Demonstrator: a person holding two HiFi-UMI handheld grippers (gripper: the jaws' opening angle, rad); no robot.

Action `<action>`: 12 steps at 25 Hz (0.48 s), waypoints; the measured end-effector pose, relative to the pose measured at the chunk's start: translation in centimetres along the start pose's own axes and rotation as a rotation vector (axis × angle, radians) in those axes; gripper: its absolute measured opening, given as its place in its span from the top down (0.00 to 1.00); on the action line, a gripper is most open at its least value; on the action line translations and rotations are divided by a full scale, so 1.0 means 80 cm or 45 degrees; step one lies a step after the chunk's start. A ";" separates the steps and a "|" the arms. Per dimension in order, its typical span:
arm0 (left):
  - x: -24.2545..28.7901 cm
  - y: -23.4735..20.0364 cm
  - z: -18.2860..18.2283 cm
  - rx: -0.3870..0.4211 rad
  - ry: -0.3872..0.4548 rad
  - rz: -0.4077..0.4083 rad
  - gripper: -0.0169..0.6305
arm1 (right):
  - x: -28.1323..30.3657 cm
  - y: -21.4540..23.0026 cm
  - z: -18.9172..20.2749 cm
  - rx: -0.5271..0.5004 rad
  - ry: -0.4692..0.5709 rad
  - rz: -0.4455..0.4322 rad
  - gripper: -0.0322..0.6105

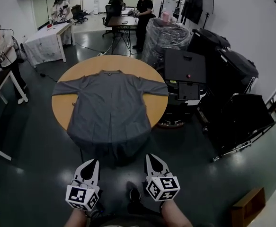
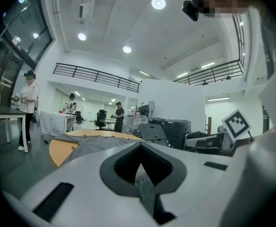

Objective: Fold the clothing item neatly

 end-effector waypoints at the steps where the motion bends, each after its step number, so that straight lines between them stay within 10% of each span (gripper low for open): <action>1: 0.014 0.004 -0.004 -0.004 0.004 -0.013 0.96 | 0.007 0.014 -0.009 -0.001 0.006 -0.004 0.97; 12: 0.120 0.078 -0.030 0.023 0.013 -0.042 0.96 | 0.036 0.122 -0.081 -0.212 0.058 0.022 0.97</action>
Point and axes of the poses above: the fingertips, and each gripper's own axes: x forward along the fingers, y to its right, z out of its underside, the point moved 6 cm from there along -x, backward along the fingers, and after that the axes turned 10 degrees about -z, right-handed, at the moved point
